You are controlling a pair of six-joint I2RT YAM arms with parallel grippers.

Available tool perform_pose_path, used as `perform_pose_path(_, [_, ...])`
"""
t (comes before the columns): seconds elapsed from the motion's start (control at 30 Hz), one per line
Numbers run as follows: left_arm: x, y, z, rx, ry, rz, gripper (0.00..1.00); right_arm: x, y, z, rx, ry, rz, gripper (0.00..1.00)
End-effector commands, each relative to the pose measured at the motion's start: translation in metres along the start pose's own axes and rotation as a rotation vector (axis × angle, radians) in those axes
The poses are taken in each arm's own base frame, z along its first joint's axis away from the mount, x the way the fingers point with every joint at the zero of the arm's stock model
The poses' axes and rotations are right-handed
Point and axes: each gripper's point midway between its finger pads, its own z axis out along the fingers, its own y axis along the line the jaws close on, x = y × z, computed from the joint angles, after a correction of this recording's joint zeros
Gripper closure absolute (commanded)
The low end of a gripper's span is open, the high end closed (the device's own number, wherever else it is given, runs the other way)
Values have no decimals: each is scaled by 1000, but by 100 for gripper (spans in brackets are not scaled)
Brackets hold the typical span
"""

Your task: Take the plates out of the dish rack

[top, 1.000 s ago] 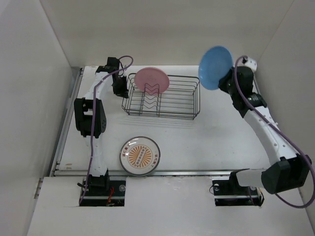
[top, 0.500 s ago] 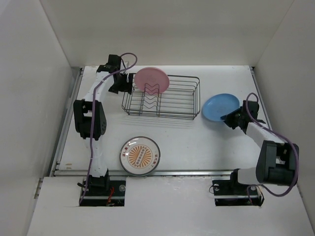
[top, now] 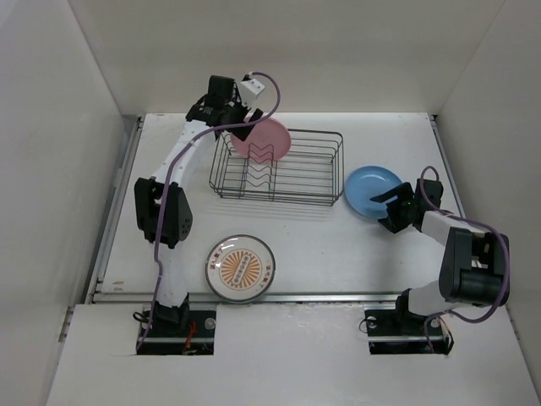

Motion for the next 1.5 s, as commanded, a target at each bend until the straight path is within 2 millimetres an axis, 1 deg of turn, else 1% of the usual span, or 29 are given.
perform_pose_path(0.0, [-35,26,13,-78,-100,108,14,-7,1,-5,16,-21,-59,17])
perform_pose_path(0.07, [-38,28,27,-73,-89,120,15,-10,1,-8,23,-31,-105,16])
perform_pose_path(0.1, [-34,24,31,-47,-71,137,20,-7,-4,-9,41,-18,-115,16])
perform_pose_path(0.17, [-31,19,40,-22,-71,149,28,-16,4,-15,38,-54,-152,16])
perform_pose_path(0.2, [-33,16,41,-1,-81,150,35,-14,0,-18,50,-45,-176,16])
perform_pose_path(0.23, [-29,12,43,13,-77,150,46,-19,1,-19,62,-64,-189,16])
perform_pose_path(0.27, [-26,11,47,18,-69,149,53,-22,7,-23,49,-75,-206,16])
perform_pose_path(0.33, [-22,7,49,32,-62,139,66,-23,4,-26,62,-82,-234,16])
perform_pose_path(0.37, [-18,6,53,33,-60,139,81,-26,12,-30,43,-97,-239,16])
perform_pose_path(0.43, [-22,11,51,3,-78,141,92,-28,10,-32,49,-105,-262,16])
perform_pose_path(0.47, [-26,13,47,-6,-93,152,94,-28,10,-32,49,-105,-263,16])
perform_pose_path(0.53, [-21,17,46,-15,-94,163,96,-26,11,-32,43,-98,-263,16])
perform_pose_path(0.57, [-28,22,40,-36,-110,173,97,-26,11,-32,44,-98,-273,16])
perform_pose_path(0.63, [-27,24,37,-44,-106,173,98,-24,13,-33,32,-83,-274,16])
perform_pose_path(0.67, [-35,27,31,-56,-127,174,100,-24,12,-33,33,-83,-287,16])
perform_pose_path(0.7, [-35,27,31,-56,-127,174,100,-23,21,-36,7,-85,-300,16])
perform_pose_path(0.77, [-48,31,16,-75,-164,162,100,-24,30,-40,-15,-96,-349,16])
perform_pose_path(0.83, [-61,40,11,-121,-205,140,100,-27,44,-51,-41,-126,-390,16])
perform_pose_path(0.9, [-77,59,-6,-197,-260,76,100,-31,52,-58,-48,-156,-436,16])
perform_pose_path(1.03, [-84,68,-18,-247,-285,-8,100,-42,71,-78,-78,-229,-506,16])
perform_pose_path(1.07, [-91,70,-26,-255,-304,-8,100,-47,80,-87,-98,-263,-522,17])
perform_pose_path(1.13, [-92,70,-30,-253,-303,-17,100,-46,86,-96,-116,-278,-564,17])
perform_pose_path(1.17, [-97,72,-34,-258,-315,-17,100,-45,93,-100,-134,-288,-586,19])
perform_pose_path(1.23, [-100,74,-41,-268,-320,-28,100,-42,107,-112,-188,-307,-641,32])
perform_pose_path(1.3, [-101,78,-47,-289,-325,-74,100,-30,127,-121,-272,-303,-698,42])
perform_pose_path(1.37, [-102,84,-50,-299,-334,-89,100,-22,142,-129,-333,-308,-743,43])
perform_pose_path(1.4, [-103,82,-50,-289,-339,-99,100,-15,152,-132,-366,-301,-775,43])
perform_pose_path(1.43, [-110,81,-57,-280,-362,-95,100,-11,155,-132,-380,-299,-784,43])
perform_pose_path(1.47, [-111,74,-55,-236,-369,-86,100,-9,161,-136,-395,-303,-803,43])
